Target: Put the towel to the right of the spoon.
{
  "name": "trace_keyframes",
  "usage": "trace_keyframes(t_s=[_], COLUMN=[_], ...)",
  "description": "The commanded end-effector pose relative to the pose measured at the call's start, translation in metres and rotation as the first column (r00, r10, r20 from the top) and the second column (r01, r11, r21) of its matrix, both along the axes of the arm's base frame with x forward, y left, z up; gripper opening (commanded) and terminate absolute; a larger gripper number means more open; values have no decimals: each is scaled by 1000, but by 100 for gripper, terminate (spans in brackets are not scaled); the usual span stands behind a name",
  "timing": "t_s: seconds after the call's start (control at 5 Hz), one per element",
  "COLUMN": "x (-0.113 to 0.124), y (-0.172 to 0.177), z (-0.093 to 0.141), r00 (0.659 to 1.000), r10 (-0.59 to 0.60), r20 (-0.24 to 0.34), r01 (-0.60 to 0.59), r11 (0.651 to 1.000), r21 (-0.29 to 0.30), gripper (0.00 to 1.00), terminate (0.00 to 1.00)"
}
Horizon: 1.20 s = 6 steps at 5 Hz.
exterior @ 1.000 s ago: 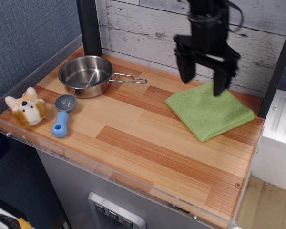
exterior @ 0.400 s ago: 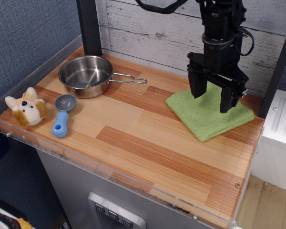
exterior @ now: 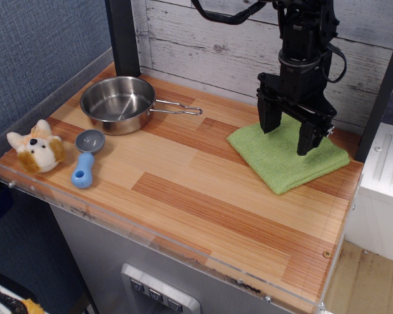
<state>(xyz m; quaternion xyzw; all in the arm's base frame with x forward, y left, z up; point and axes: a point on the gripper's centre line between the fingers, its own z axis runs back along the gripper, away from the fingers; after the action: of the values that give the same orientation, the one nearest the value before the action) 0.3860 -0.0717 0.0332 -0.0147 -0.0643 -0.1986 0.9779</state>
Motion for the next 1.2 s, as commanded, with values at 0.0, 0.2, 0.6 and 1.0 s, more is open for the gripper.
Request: trace_keyframes(t_s=[0.0, 0.2, 0.6, 1.0], x=[-7, -9, -12, -18], y=[-7, -8, -6, -1], z=[5, -2, -12, -7], r00=[998, 998, 999, 999], r10=[-24, -30, -29, -21], r20=[60, 51, 41, 32], r01=[24, 31, 28, 19], r11=[1000, 999, 1000, 997], r21=[-1, -17, 14, 77], gripper=[100, 100, 100, 100], terminate=[0, 0, 0, 0])
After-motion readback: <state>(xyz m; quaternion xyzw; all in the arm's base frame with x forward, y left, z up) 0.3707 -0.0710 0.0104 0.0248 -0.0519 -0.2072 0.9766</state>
